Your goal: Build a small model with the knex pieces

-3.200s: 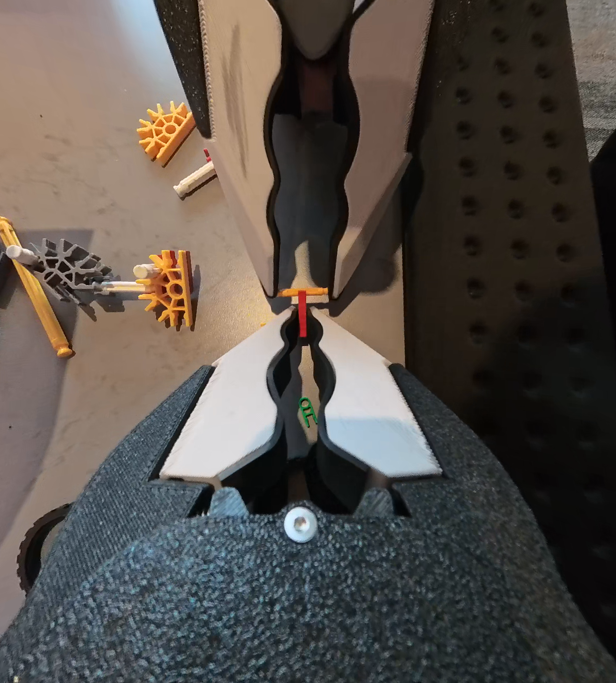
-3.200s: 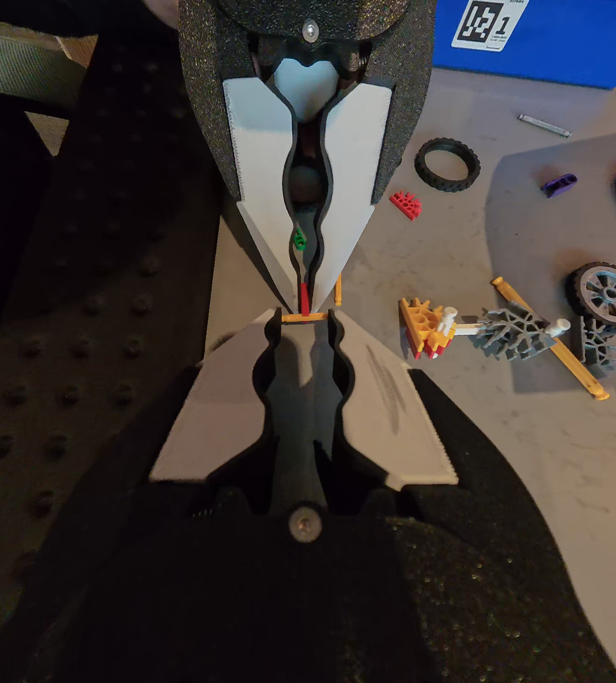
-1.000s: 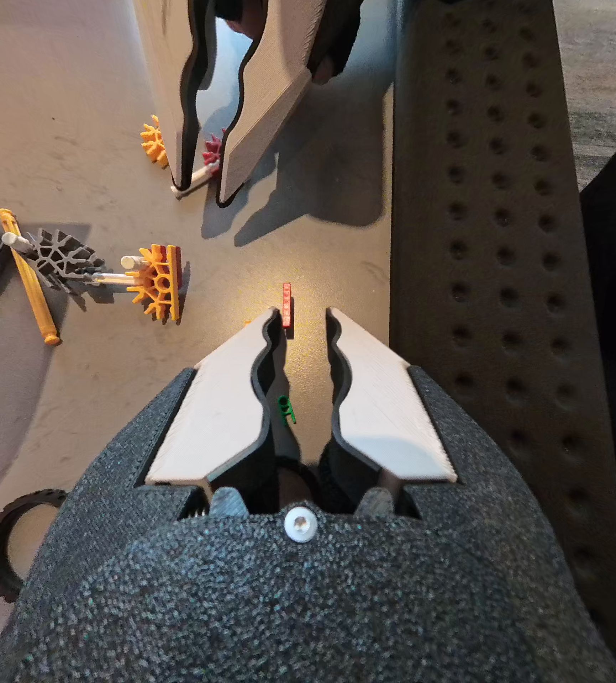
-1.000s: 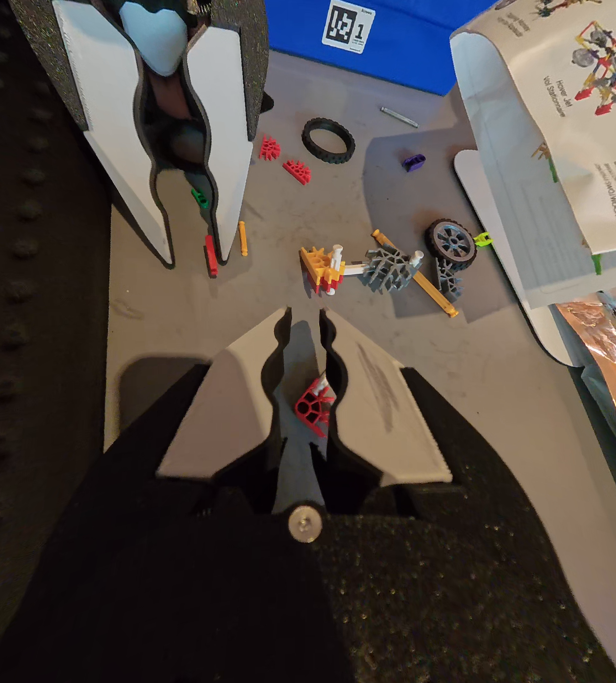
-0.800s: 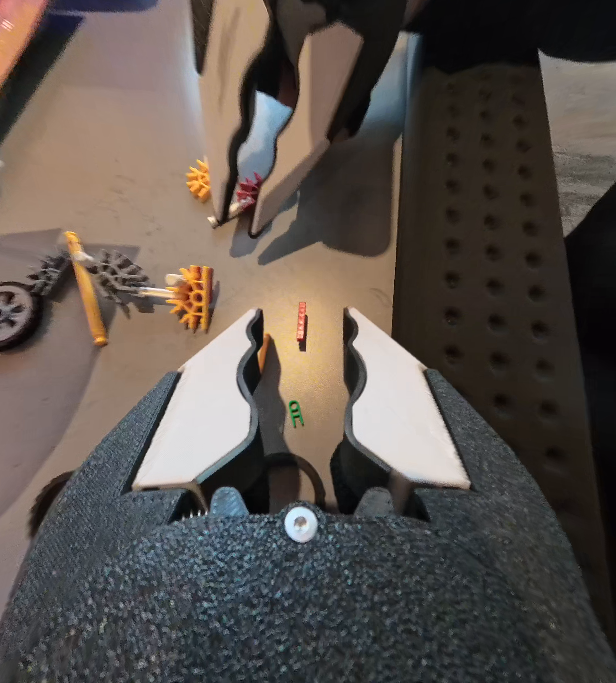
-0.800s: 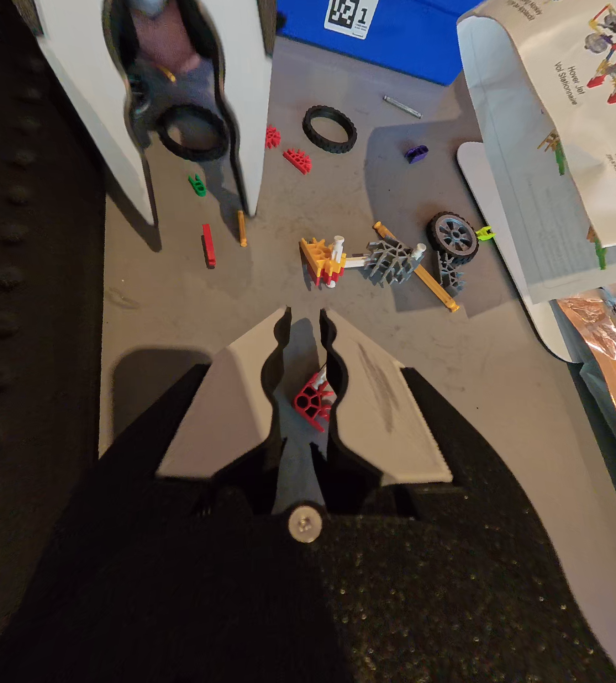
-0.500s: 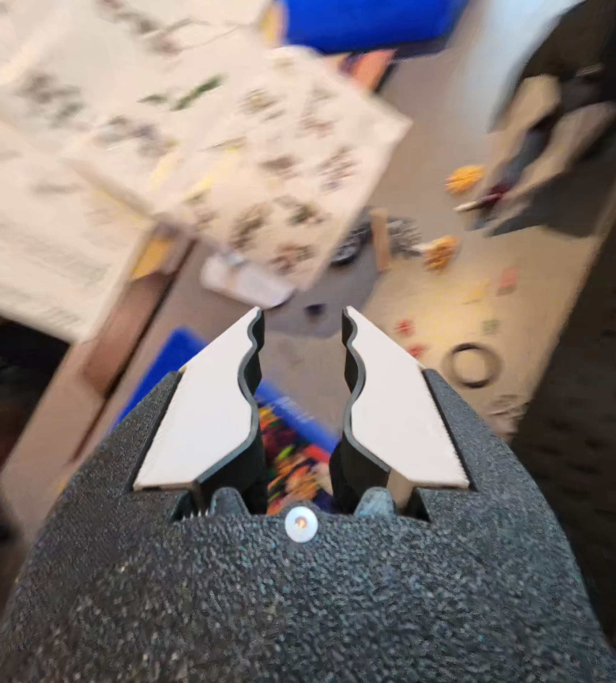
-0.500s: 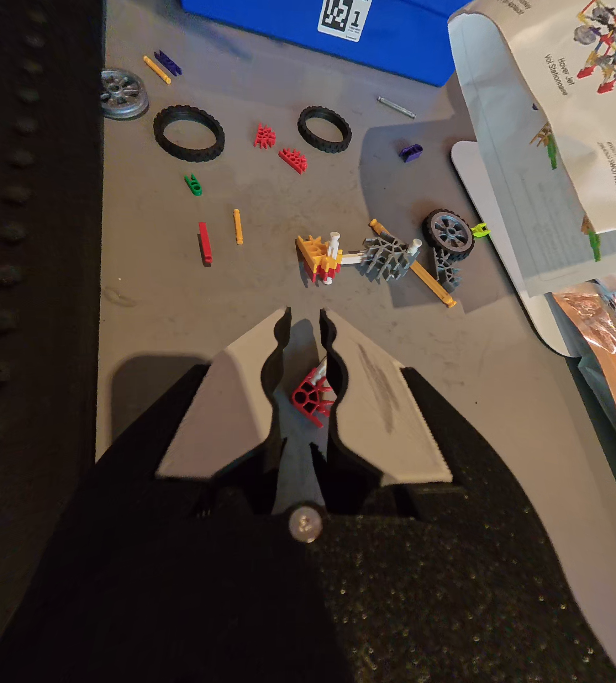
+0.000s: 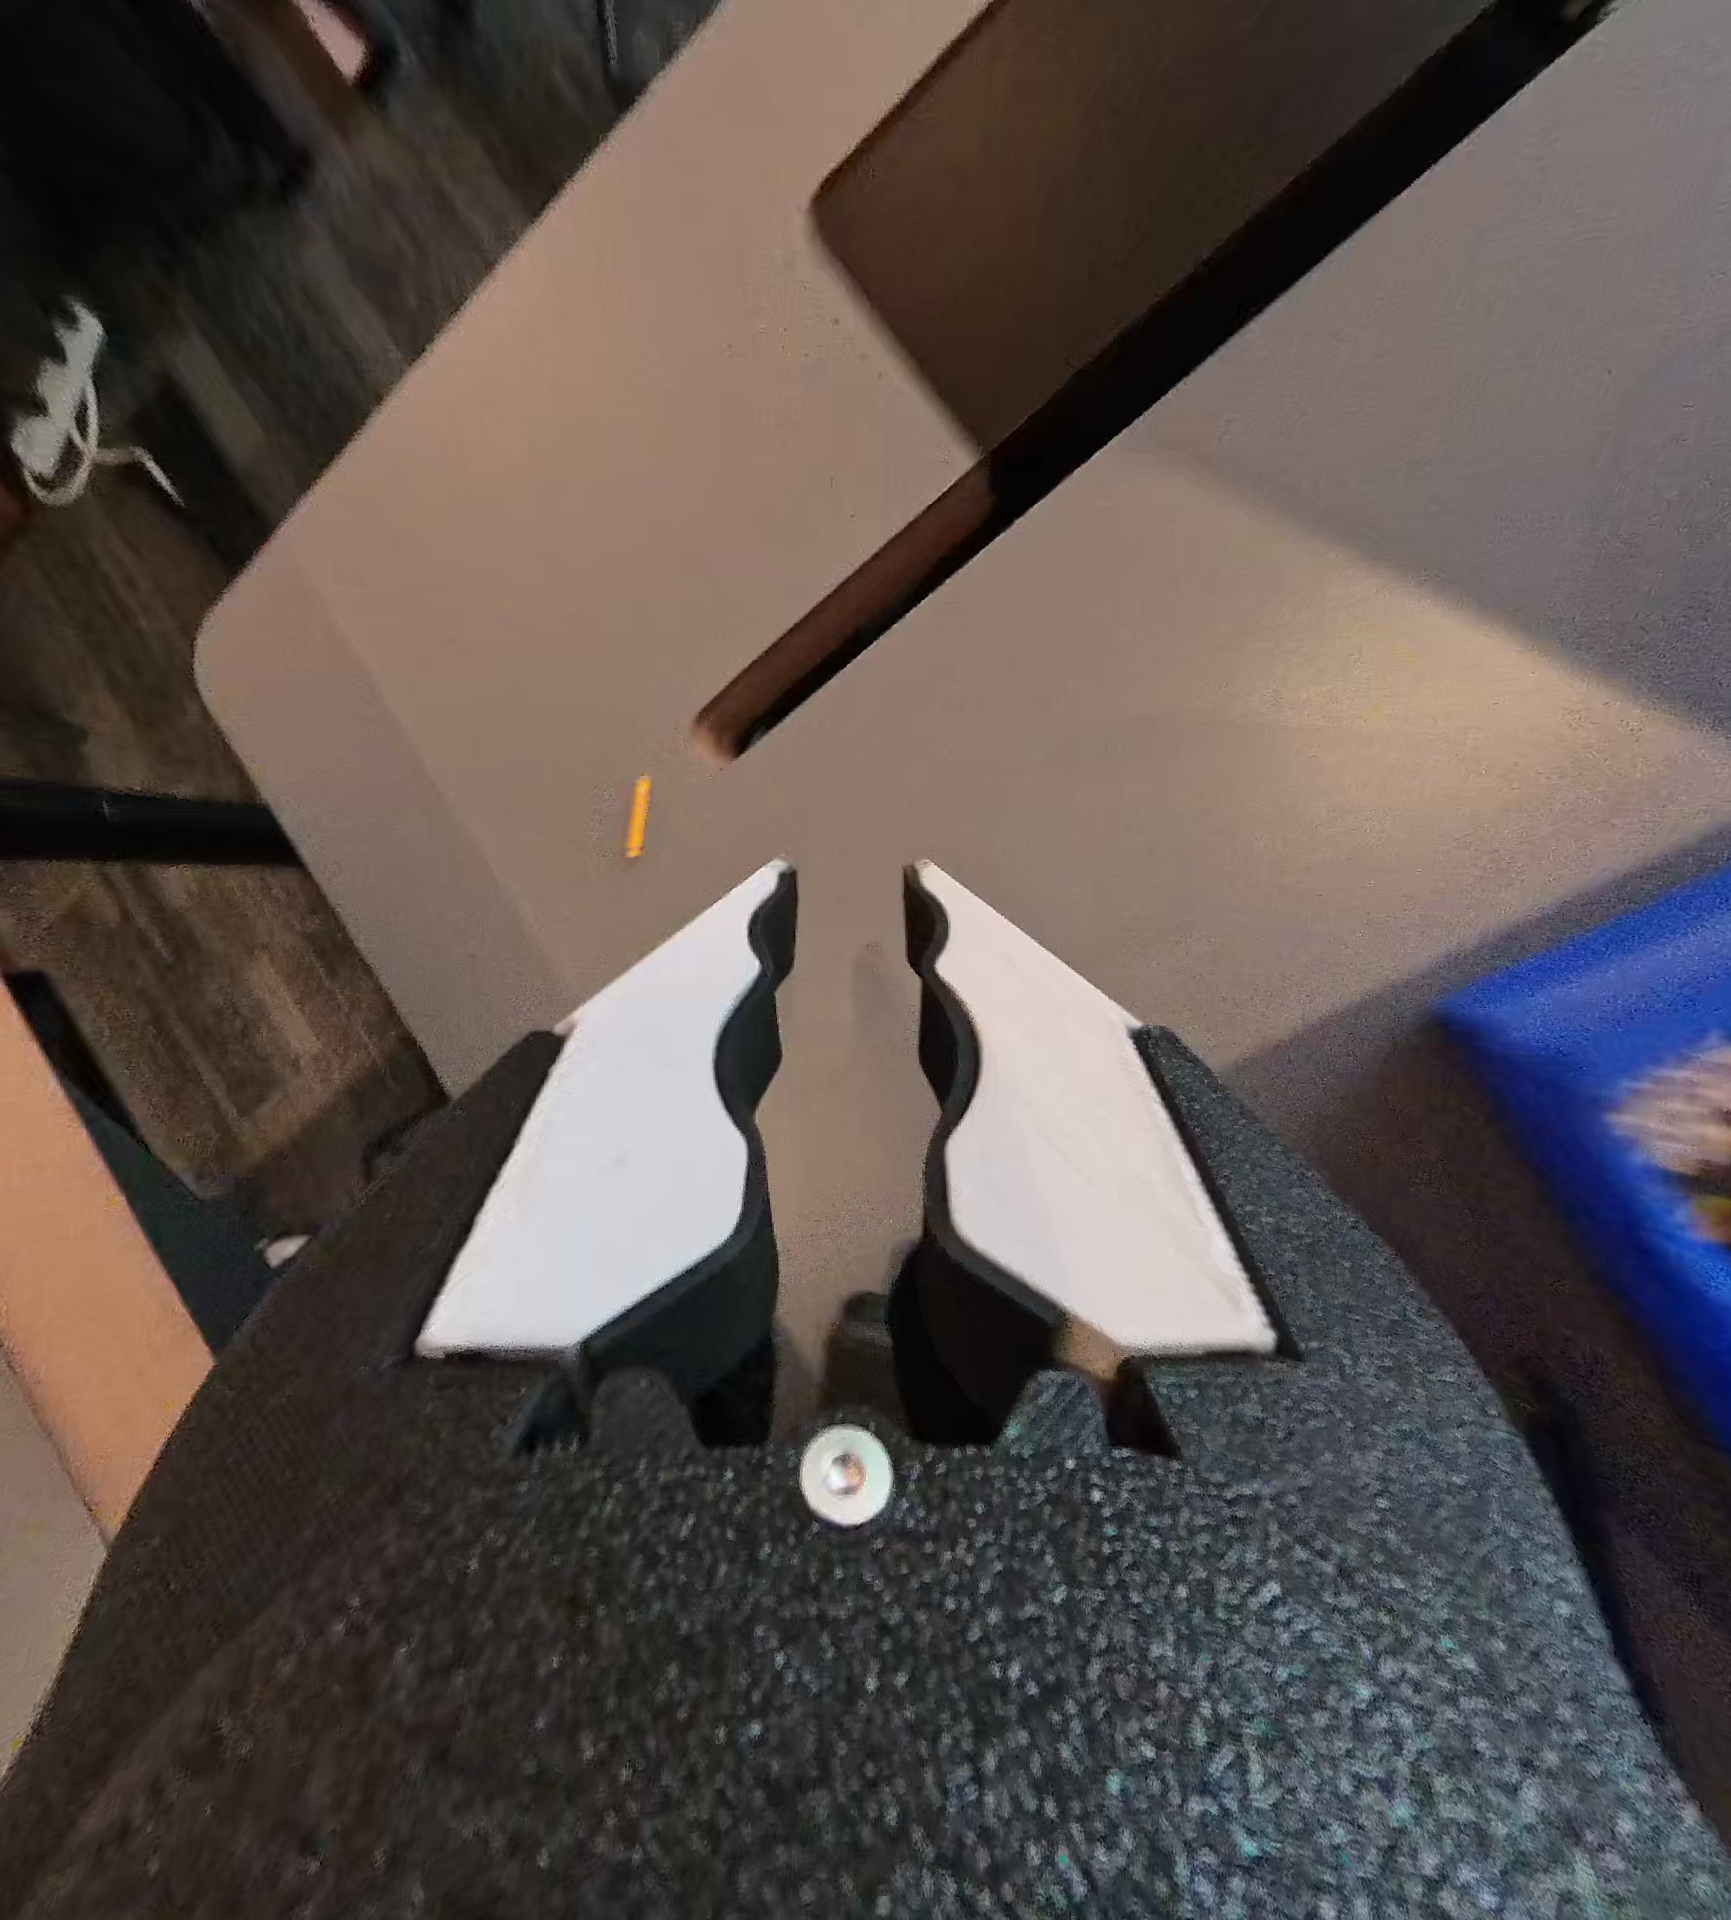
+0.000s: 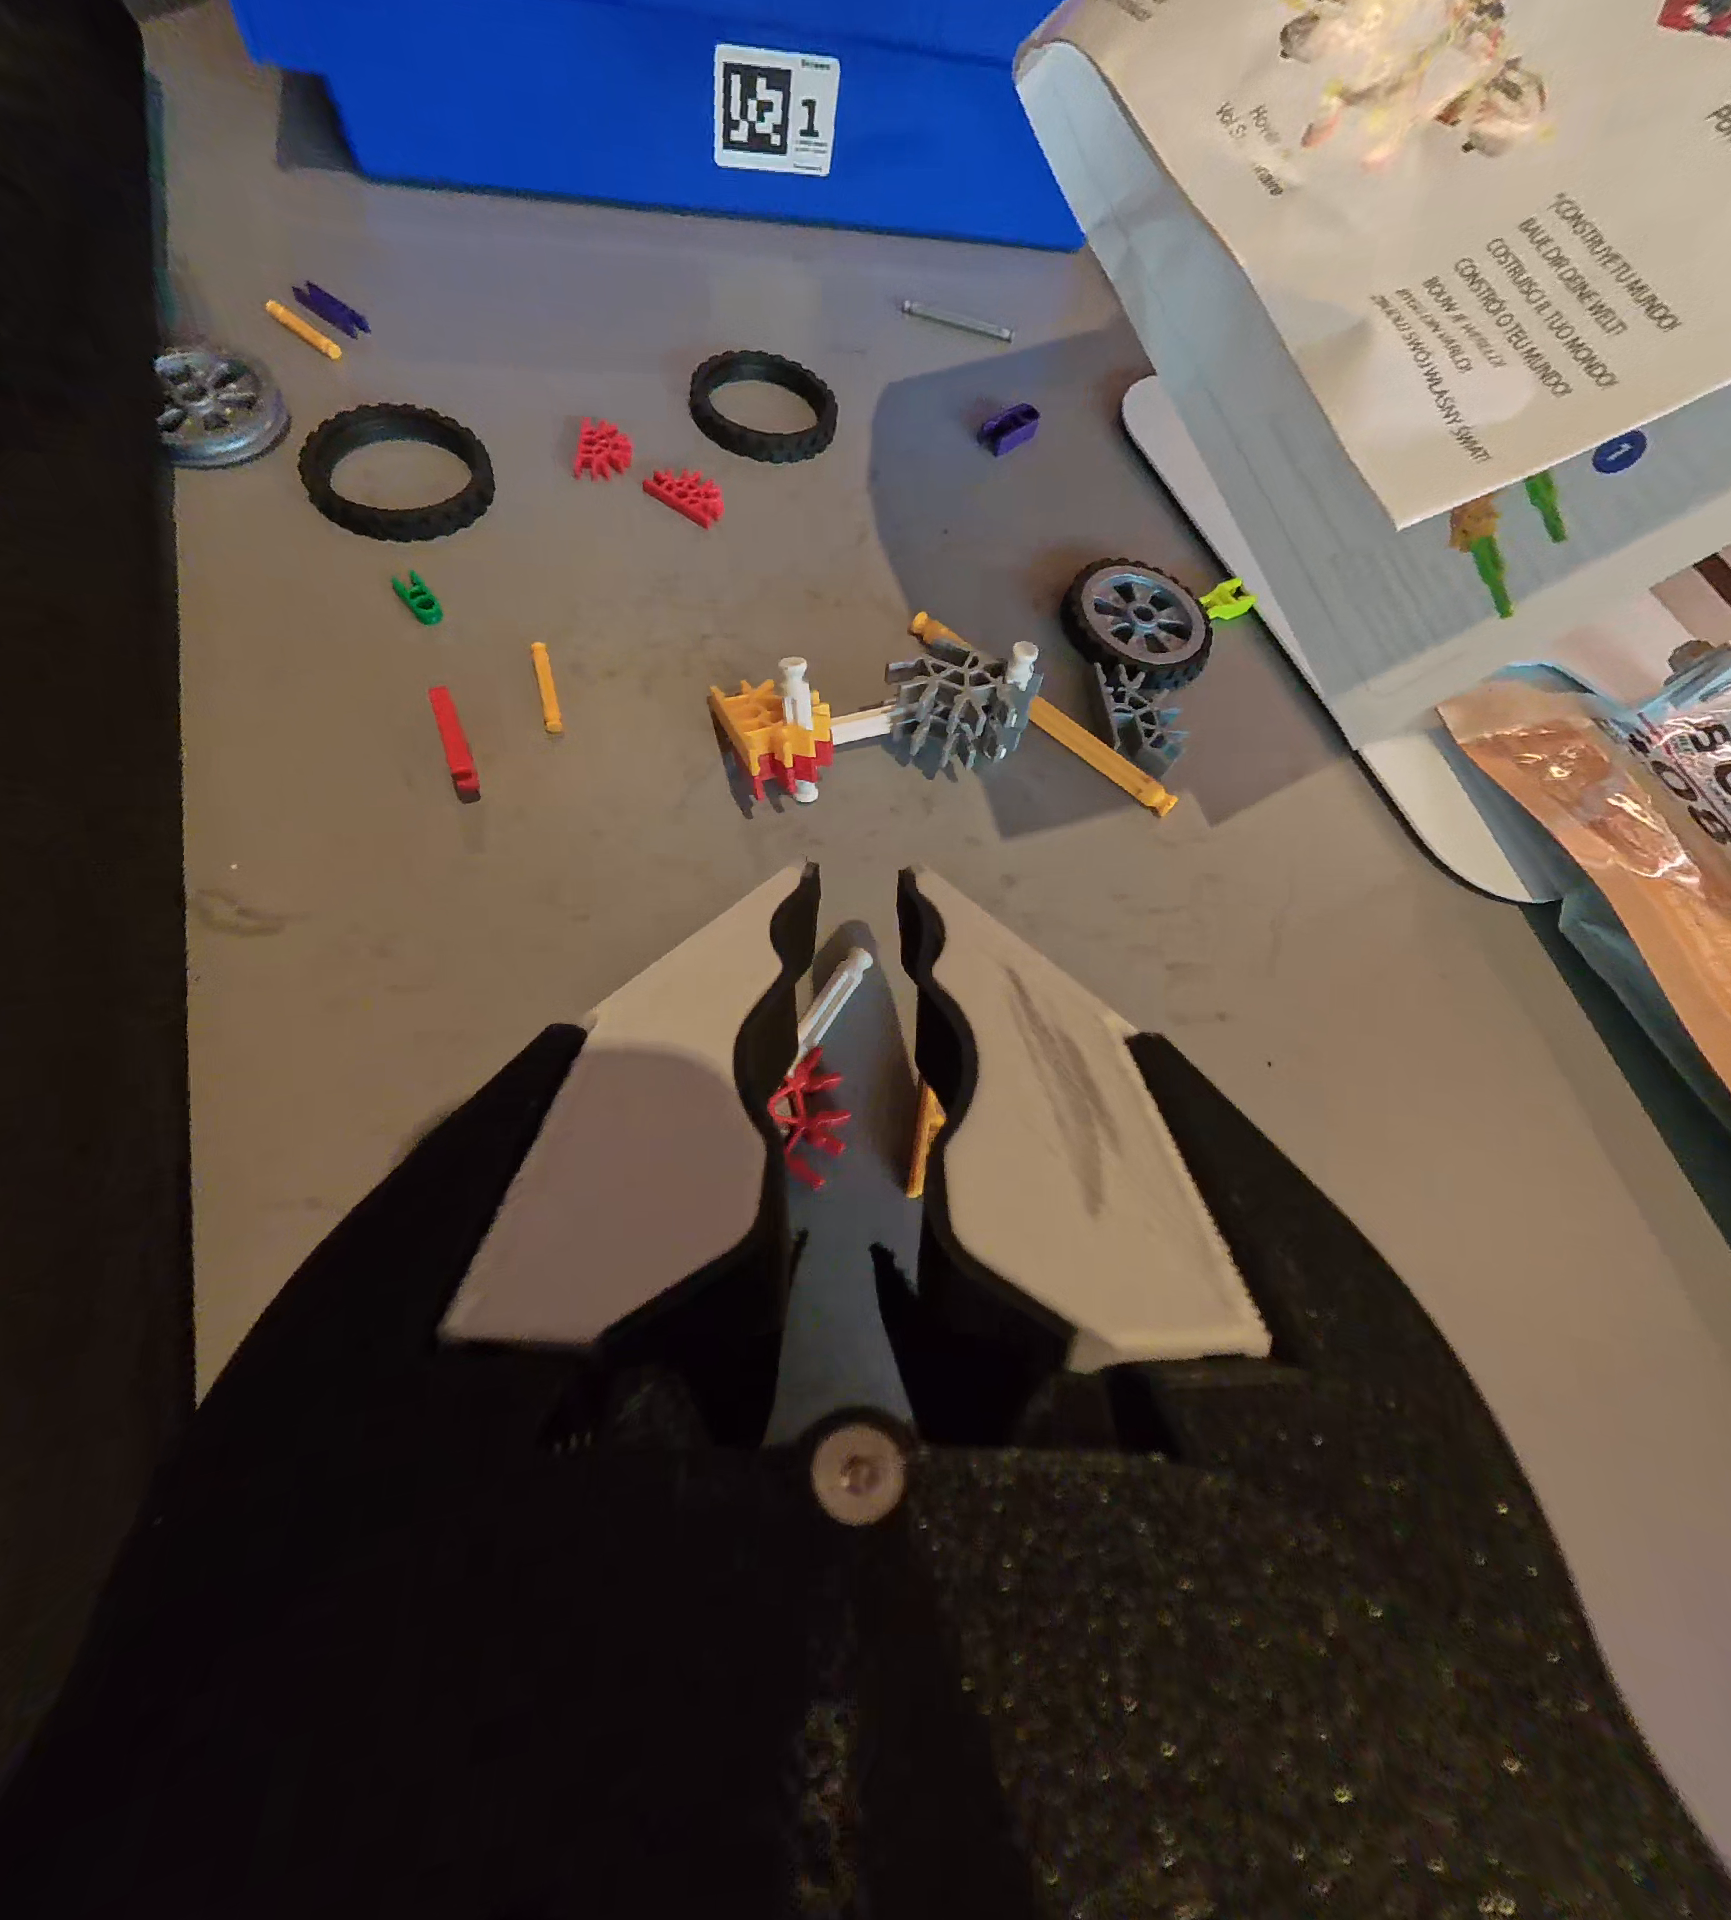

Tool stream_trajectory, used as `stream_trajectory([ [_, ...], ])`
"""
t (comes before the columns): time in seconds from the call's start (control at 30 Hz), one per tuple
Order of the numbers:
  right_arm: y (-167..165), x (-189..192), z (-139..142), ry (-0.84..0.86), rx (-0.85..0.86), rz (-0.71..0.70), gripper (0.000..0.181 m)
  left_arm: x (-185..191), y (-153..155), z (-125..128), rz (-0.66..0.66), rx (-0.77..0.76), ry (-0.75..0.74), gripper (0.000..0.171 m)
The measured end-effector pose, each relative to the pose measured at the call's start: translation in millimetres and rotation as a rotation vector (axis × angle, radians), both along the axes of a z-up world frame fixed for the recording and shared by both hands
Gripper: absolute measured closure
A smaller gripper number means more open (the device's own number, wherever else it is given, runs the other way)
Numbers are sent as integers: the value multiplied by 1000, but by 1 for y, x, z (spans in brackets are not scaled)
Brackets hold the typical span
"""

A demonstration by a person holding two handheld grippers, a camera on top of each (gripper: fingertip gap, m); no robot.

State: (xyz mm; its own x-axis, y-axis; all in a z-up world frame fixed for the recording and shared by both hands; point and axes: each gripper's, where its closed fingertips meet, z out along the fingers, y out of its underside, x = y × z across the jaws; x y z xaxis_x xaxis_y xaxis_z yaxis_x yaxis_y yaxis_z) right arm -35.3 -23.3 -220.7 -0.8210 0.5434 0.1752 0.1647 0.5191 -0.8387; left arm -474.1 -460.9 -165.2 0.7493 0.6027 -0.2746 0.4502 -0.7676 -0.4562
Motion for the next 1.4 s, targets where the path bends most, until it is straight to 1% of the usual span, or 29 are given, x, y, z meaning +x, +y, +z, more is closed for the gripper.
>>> stream_trajectory([
  [0.03,0,-1,-1,-3,7,-7,167,-15,-10,-12,14,-28,-1,151],
  [0.1,1,-3,-4,-15,23,-19,167,-38,-22,-28,22,-48,0,151],
  [0.2,2,-6,-5,-25,23,-34,167,-64,-34,-46,42,-21,-25,148],
  [0.37,4,-9,-3,-36,-1,-55,167,-83,-45,-75,51,7,-113,142],
  [0.43,4,-10,-4,-39,5,-57,167,-88,-45,-80,56,41,-127,143],
  [0.47,4,-10,-5,-41,10,-60,167,-85,-41,-84,40,74,-164,146],
  [0.5,4,-10,-6,-42,16,-61,167,-82,-37,-86,29,108,-192,154],
  [0.53,4,-10,-7,-44,21,-61,167,-83,-37,-86,46,131,-203,155],
  [0.6,4,-10,-8,-46,25,-61,167,-88,-41,-86,70,149,-183,168],
  [0.7,4,-10,-8,-40,29,-60,167,-89,-42,-86,96,197,-175,171],
  [0.77,4,-10,-8,-38,29,-59,167,-87,-43,-85,99,186,-168,171],
  [0.87,4,-9,-7,-34,26,-57,167,-80,-46,-85,84,99,-154,171],
  [0.9,4,-9,-7,-35,26,-56,167,-75,-43,-81,69,83,-149,171],
  [0.97,3,-9,-6,-31,24,-50,167,-65,-30,-59,32,102,-112,171],
  [1.07,2,-10,-5,-21,23,-46,167,-37,-1,-14,-54,133,-49,171],
  [1.13,1,-11,-4,-5,25,-44,167,-10,27,22,-128,164,7,171],
  [1.17,1,-11,-4,1,28,-45,167,7,45,40,-177,184,27,171],
  [1.23,1,-11,-2,21,28,-45,167,49,80,72,-277,178,64,171],
  [1.3,2,-11,1,46,20,-53,167,102,125,101,-403,201,83,171],
  [1.37,3,-9,3,55,20,-54,167,161,167,118,-533,172,100,171],
  [1.4,4,-9,3,59,23,-56,167,195,188,121,-606,161,89,171],
])
